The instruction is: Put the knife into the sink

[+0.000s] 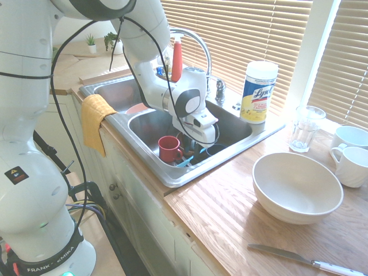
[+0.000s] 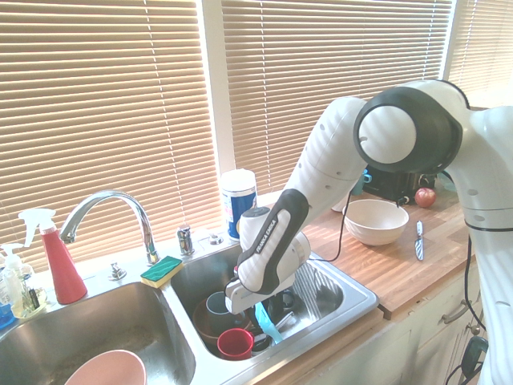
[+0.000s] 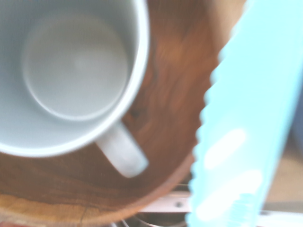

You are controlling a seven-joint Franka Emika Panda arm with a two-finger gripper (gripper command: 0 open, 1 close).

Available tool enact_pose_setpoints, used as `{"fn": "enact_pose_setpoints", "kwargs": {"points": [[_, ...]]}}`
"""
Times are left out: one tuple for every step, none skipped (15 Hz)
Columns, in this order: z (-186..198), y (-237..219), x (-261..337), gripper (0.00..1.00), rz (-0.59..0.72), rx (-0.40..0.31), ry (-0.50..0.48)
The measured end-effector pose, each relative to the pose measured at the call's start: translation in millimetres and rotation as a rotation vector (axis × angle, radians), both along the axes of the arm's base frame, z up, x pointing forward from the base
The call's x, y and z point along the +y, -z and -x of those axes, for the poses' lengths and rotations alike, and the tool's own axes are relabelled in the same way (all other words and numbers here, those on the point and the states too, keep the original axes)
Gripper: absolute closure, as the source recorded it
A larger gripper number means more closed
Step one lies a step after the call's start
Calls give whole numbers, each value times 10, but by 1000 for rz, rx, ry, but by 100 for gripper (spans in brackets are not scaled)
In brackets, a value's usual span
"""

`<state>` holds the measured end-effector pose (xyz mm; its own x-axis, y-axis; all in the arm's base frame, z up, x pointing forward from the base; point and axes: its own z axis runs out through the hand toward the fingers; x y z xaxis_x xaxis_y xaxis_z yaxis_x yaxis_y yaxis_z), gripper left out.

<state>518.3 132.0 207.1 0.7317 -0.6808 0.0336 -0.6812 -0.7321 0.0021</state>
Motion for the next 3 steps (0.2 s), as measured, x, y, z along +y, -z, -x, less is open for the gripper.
{"fn": "enact_pose_setpoints", "kwargs": {"points": [[-12,-192,-28,0,12,-7,-8],[-12,-372,-41,0,17,-13,-12],[-3,-548,-43,0,19,-17,-13]]}}
